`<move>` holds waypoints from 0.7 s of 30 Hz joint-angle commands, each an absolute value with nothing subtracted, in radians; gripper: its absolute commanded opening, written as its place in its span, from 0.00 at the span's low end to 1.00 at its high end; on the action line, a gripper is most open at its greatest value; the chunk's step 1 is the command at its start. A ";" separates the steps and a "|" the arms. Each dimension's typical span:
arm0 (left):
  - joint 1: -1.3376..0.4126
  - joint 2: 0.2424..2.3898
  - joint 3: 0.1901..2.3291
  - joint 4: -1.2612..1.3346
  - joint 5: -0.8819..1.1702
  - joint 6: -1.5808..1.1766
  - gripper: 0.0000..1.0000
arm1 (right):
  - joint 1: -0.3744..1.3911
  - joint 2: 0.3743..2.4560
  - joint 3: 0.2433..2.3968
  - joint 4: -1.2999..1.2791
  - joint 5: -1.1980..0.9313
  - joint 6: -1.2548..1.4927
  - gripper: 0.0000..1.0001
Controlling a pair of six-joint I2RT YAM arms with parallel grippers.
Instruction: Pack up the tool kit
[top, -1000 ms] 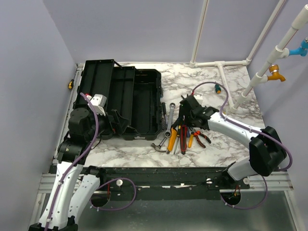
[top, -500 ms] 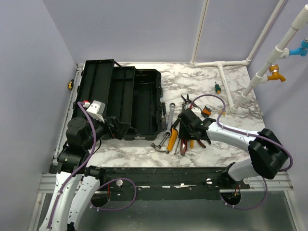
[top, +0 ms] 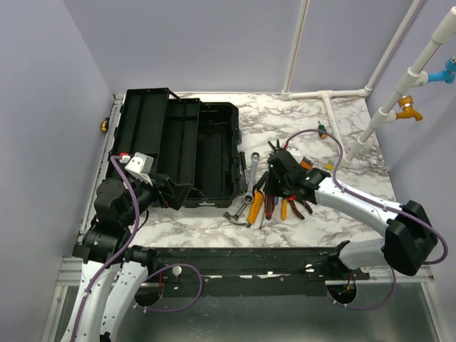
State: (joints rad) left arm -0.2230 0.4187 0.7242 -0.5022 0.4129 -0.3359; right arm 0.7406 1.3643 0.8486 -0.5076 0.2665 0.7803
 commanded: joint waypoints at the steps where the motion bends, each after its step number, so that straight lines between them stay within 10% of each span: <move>1: -0.229 0.407 0.712 -0.482 0.414 -0.324 0.98 | 0.746 1.284 0.967 -0.469 0.197 0.752 0.11; 21: -0.229 0.351 0.728 -0.538 0.151 -0.331 0.98 | 0.790 1.795 1.541 -0.077 -0.166 0.797 0.08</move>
State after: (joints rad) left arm -0.2249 0.3790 0.7219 -0.5121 0.3065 -0.3355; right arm 0.7628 1.6936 1.3922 -0.1673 -0.1307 0.7750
